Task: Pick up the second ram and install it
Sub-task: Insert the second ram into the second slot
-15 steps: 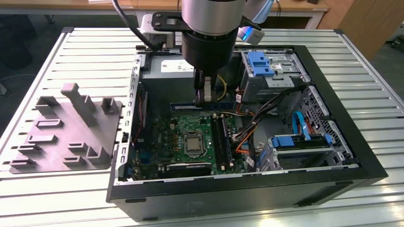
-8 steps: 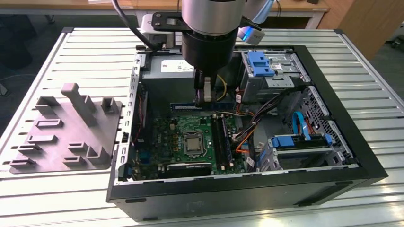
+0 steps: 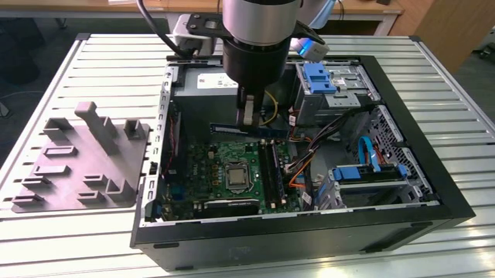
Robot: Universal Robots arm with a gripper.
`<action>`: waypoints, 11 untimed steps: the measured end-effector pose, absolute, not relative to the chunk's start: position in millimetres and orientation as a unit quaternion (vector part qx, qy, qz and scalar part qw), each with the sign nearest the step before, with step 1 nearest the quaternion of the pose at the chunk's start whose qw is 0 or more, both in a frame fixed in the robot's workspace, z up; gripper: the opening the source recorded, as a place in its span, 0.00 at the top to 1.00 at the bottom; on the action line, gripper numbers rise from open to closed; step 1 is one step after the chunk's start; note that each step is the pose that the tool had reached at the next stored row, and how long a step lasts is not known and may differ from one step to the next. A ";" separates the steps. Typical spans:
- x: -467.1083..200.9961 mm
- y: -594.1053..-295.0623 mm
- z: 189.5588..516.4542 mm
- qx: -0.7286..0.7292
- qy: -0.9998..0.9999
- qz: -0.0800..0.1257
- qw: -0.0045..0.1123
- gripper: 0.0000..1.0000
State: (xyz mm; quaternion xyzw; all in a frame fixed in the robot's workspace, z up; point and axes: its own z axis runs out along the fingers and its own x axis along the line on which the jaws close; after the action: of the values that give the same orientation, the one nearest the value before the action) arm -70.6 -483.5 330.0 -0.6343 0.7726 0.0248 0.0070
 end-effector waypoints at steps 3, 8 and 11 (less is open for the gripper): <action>-70.6 -483.4 329.6 -0.613 0.789 0.025 0.008 0.89; -70.6 -483.4 329.2 -0.577 0.817 0.024 0.009 0.89; -70.6 -483.4 328.9 -0.554 0.832 0.024 0.009 0.89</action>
State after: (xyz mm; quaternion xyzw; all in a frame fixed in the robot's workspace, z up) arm -70.6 -483.4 328.9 -0.5544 0.8318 0.0239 0.0094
